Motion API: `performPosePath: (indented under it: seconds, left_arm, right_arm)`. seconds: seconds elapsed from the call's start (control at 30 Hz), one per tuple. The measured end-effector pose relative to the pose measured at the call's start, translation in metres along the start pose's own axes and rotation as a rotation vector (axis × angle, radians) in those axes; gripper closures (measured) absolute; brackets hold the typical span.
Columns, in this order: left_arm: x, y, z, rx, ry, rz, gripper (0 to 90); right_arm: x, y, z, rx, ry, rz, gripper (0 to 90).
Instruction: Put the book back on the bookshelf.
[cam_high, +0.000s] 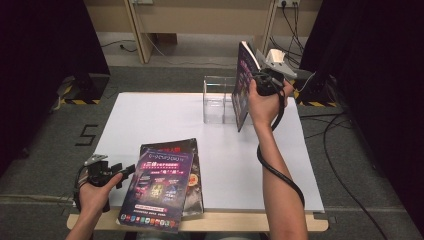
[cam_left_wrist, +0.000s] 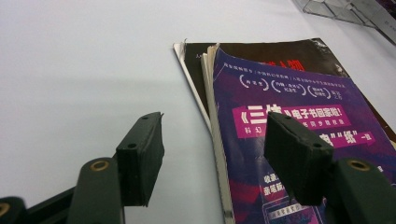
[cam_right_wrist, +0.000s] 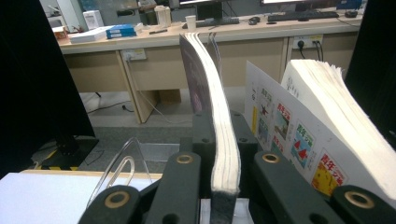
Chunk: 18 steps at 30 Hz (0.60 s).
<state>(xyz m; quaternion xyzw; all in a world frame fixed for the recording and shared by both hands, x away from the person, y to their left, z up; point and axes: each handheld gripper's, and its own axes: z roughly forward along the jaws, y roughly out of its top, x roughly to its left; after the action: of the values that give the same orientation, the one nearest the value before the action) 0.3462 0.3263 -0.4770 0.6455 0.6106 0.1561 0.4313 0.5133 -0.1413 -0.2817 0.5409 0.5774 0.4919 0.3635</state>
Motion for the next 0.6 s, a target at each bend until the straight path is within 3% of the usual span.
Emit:
performPosePath:
  seconds: [0.6]
  left_arm:
    - [0.0, 0.0, 0.0, -0.002, 0.0, -0.003, 36.8]
  right_arm:
    - [0.002, -0.006, 0.017, 0.015, -0.016, 0.007, 84.5]
